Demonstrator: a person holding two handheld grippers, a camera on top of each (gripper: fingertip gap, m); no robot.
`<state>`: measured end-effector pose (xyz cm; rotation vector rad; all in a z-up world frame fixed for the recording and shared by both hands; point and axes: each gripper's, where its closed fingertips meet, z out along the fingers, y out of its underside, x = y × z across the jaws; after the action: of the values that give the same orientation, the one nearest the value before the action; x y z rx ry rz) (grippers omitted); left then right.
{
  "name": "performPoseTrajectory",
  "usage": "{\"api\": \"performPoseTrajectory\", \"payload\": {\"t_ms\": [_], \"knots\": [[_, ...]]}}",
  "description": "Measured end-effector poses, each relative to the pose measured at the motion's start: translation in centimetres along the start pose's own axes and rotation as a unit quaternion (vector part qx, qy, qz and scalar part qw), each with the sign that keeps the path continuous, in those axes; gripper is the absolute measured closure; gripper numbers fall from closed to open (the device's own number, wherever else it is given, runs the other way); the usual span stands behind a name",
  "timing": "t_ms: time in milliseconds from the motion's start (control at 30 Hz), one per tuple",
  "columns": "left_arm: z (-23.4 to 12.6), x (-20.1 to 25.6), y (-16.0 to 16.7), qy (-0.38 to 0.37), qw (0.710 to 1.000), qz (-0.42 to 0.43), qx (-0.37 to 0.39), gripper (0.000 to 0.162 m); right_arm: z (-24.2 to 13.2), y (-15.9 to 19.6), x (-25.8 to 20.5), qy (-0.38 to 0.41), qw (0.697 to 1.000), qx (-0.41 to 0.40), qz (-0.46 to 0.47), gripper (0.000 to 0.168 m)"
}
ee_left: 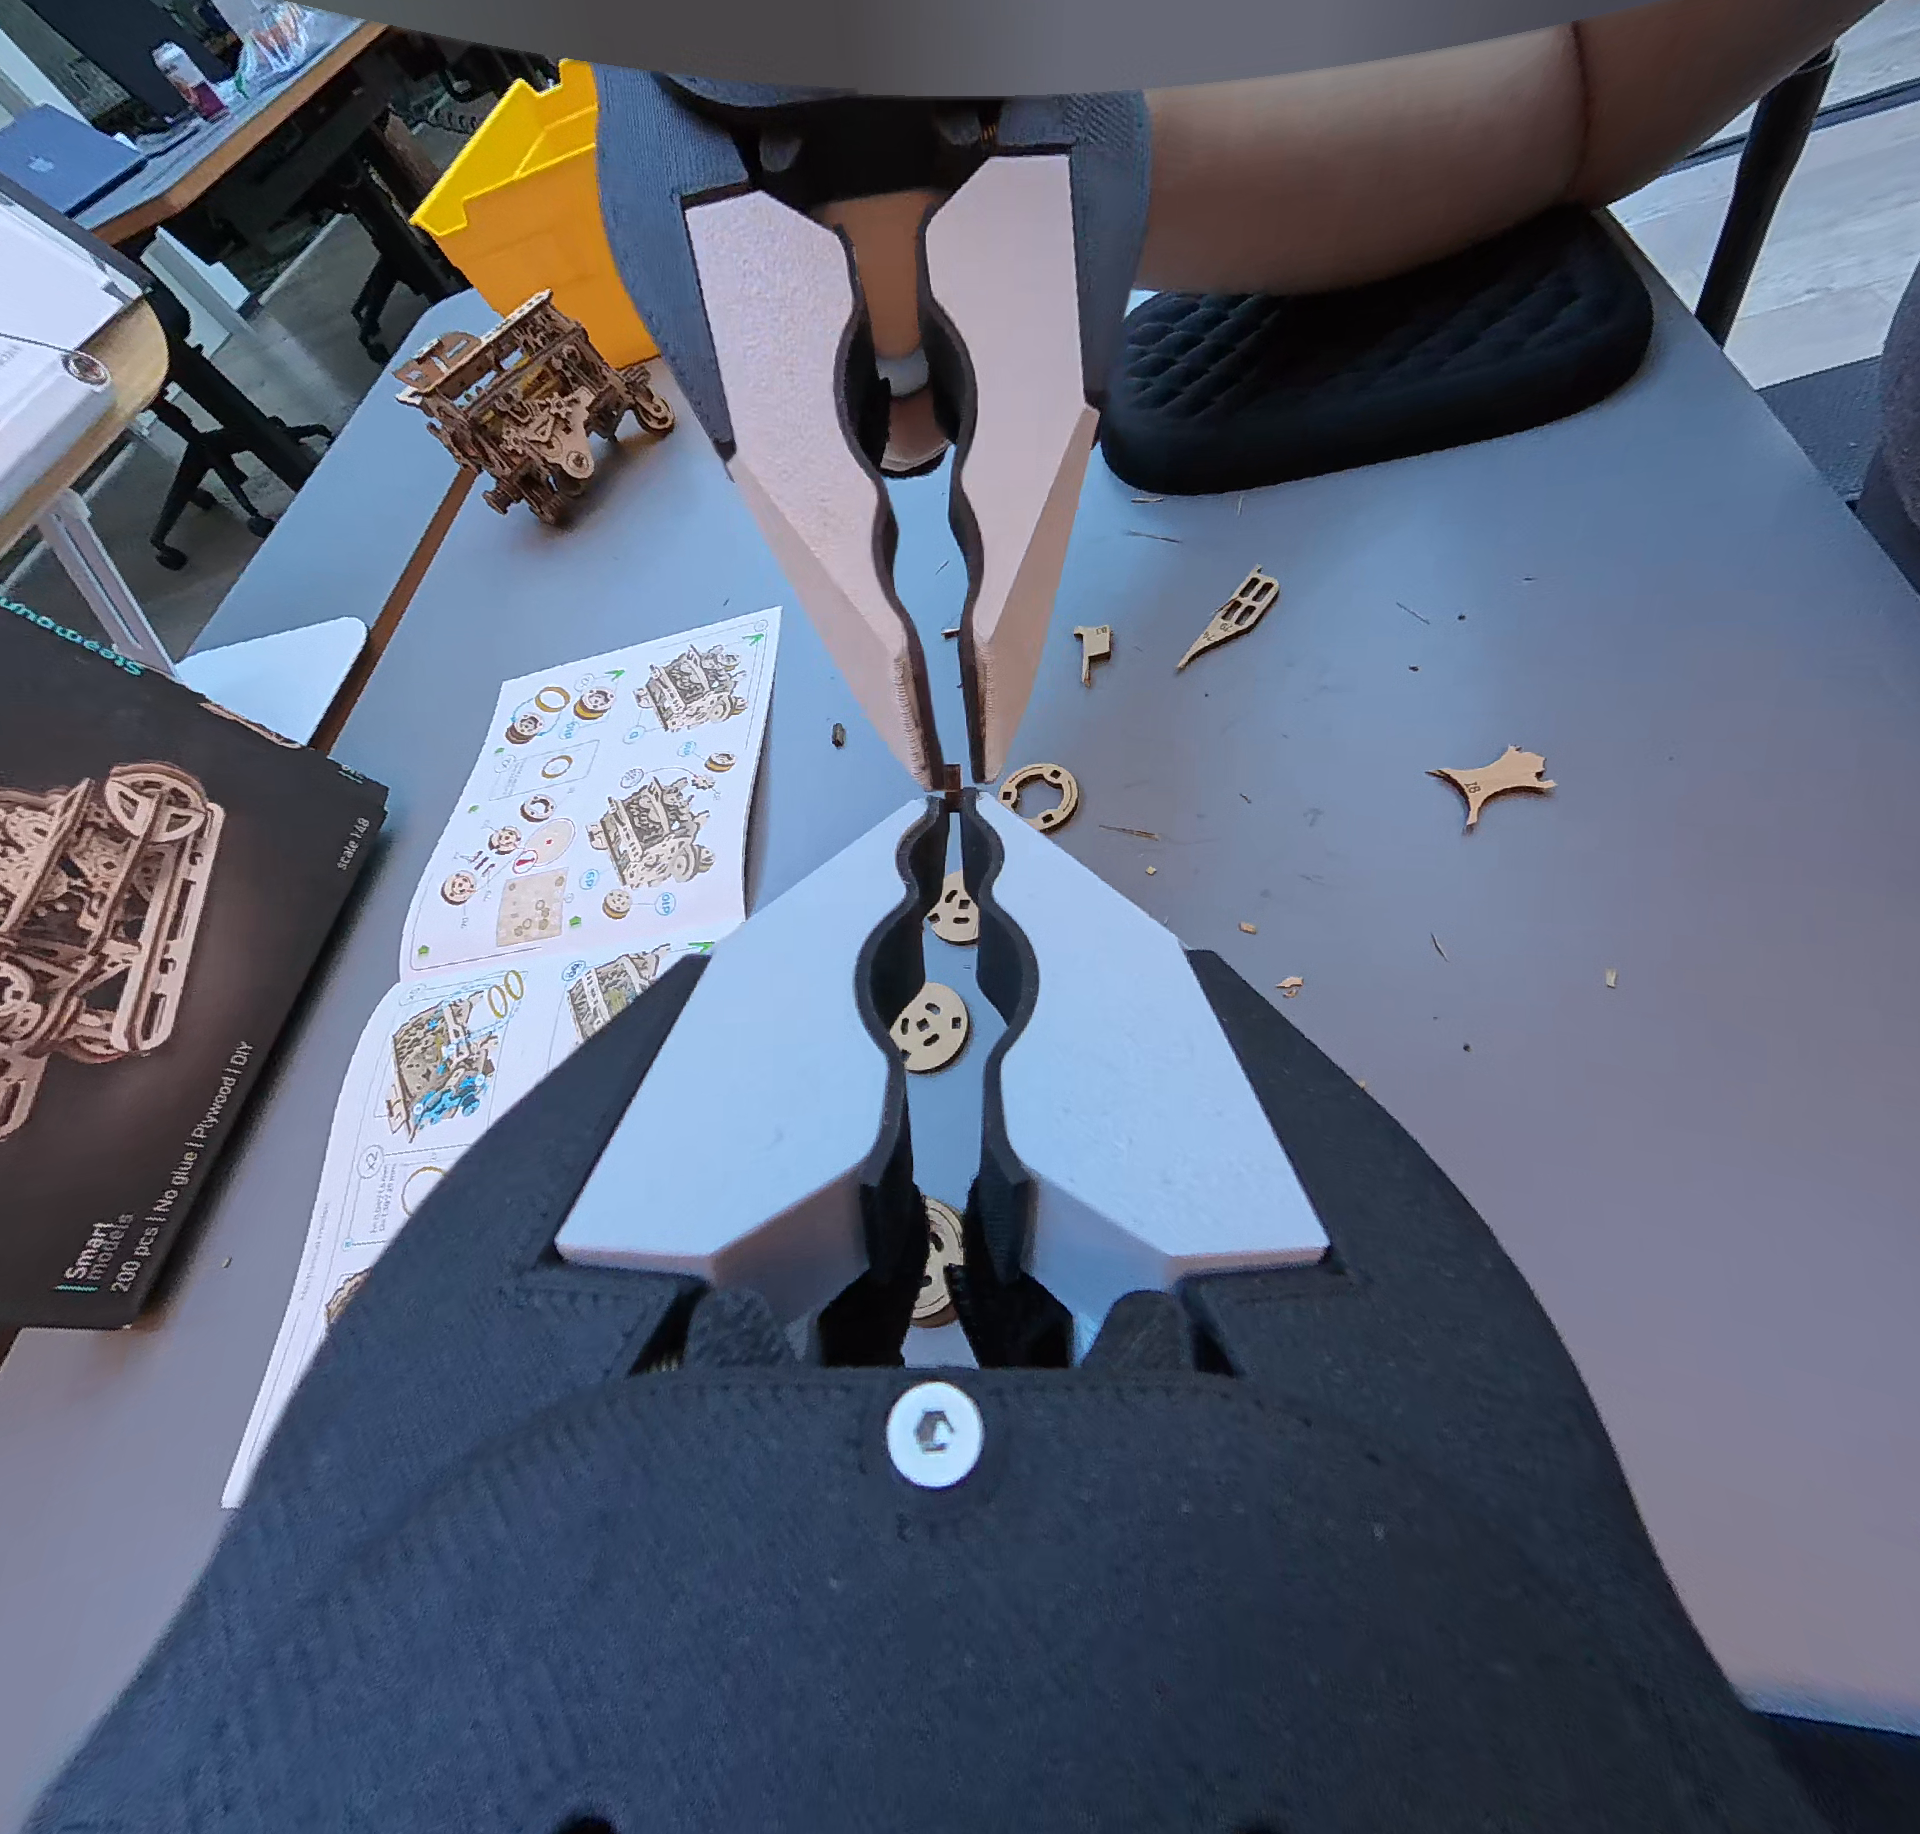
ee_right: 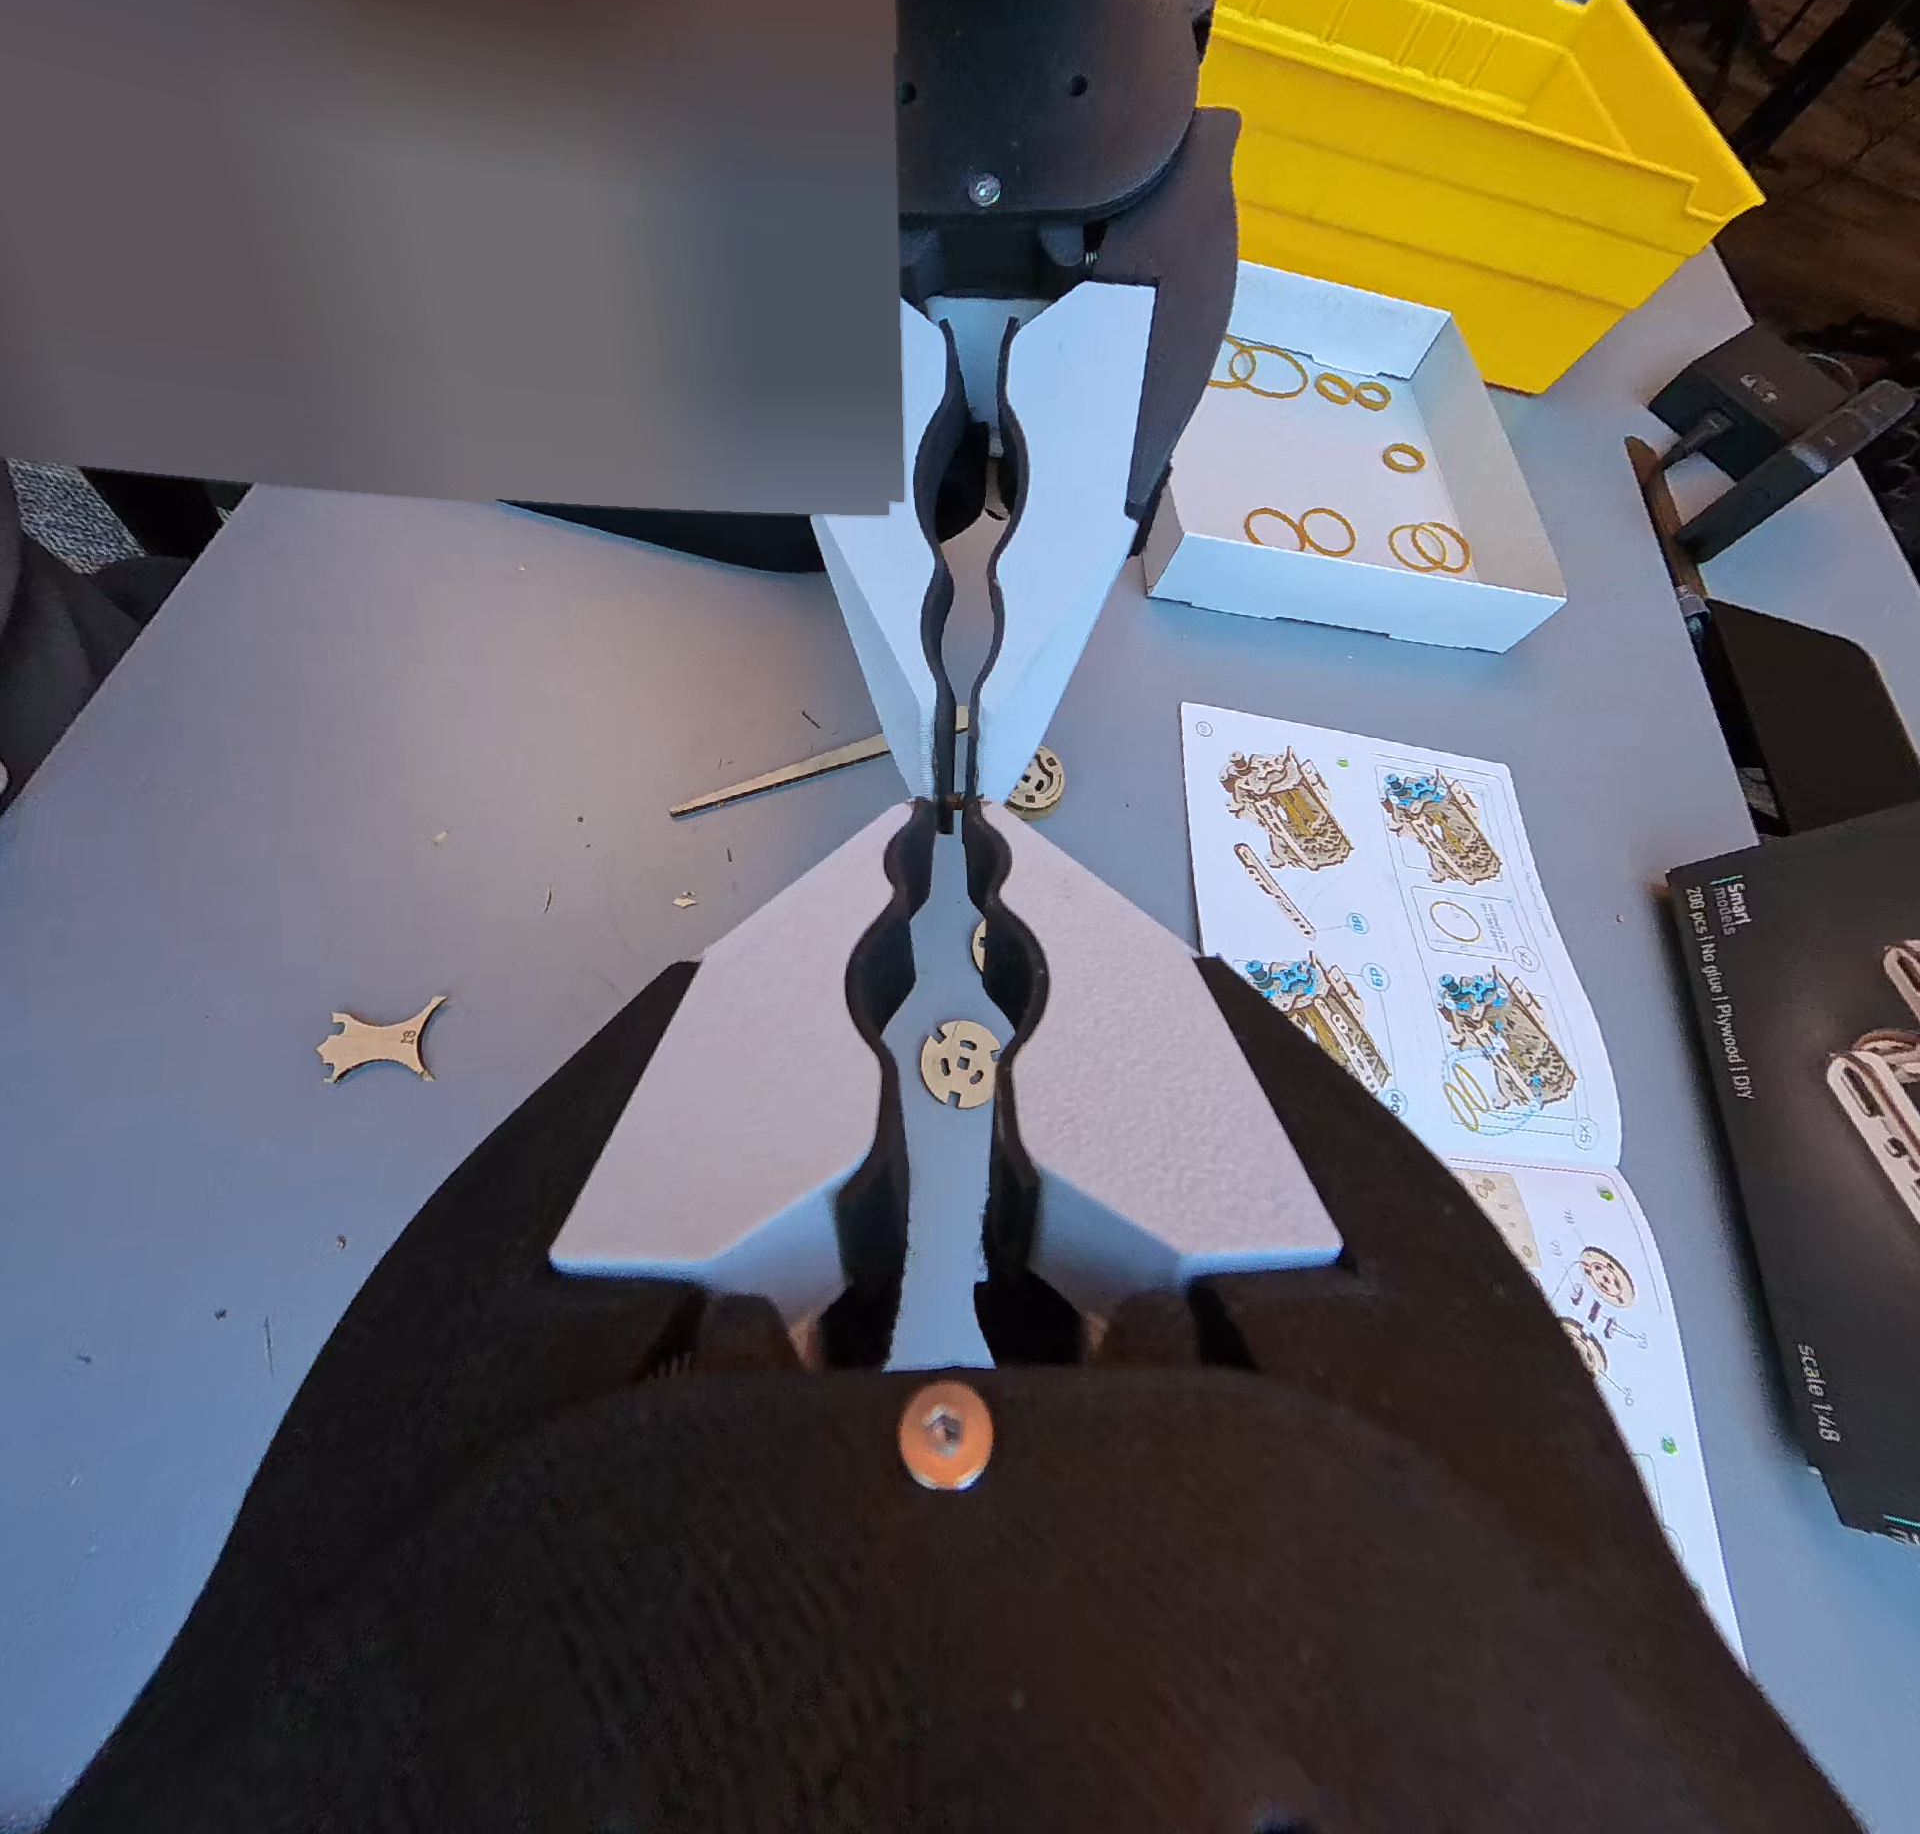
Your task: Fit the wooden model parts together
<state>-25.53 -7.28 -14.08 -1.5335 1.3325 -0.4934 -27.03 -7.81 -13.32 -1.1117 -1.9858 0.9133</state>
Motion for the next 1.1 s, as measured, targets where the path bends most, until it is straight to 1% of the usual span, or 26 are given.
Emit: {"api": "performPoseTrajectory", "payload": {"t_ms": [233,333,533,600,700,767,833,967,1033,1100], "knots": [[0.1,0.2,0.3,0.005,1.0,0.003,-0.011,0.162,0.3,0.1,0.0,0.009,1.0,-0.016,-0.01,0.164],[0.1,0.2,0.3,0.006,1.0,0.0,-0.011,0.162,0.3,0.1,-0.1,0.01,1.0,-0.018,-0.016,0.167],[0.1,0.3,0.3,0.008,1.0,-0.011,-0.005,0.162,0.0,0.1,-0.2,0.004,1.0,-0.017,-0.015,0.167],[-0.2,0.1,1.2,0.008,0.999,-0.028,-0.023,0.161,-0.5,0.5,0.8,0.02,1.0,-0.019,-0.01,0.167],[-0.3,-0.3,3.6,0.024,0.993,-0.102,-0.063,0.147,-0.9,2.7,1.5,0.017,0.998,-0.051,-0.023,0.167],[0.1,-0.4,5.2,0.038,0.985,-0.145,-0.089,0.14,-0.3,4.3,1.7,0.013,0.997,-0.075,-0.034,0.167],[0.7,-0.5,6.6,0.042,0.978,-0.17,-0.111,0.136,0.6,5.3,1.9,0.0,0.995,-0.093,-0.039,0.167],[1.9,-0.6,8.0,0.034,0.972,-0.184,-0.143,0.13,2.0,6.6,2.0,-0.042,0.991,-0.114,-0.05,0.167],[2.1,-0.8,8.7,0.023,0.971,-0.174,-0.162,0.126,2.5,7.0,1.9,-0.064,0.989,-0.119,-0.054,0.167],[2.4,-1.0,9.2,0.012,0.972,-0.161,-0.174,0.127,3.0,7.3,1.9,-0.082,0.987,-0.124,-0.059,0.167]]}}
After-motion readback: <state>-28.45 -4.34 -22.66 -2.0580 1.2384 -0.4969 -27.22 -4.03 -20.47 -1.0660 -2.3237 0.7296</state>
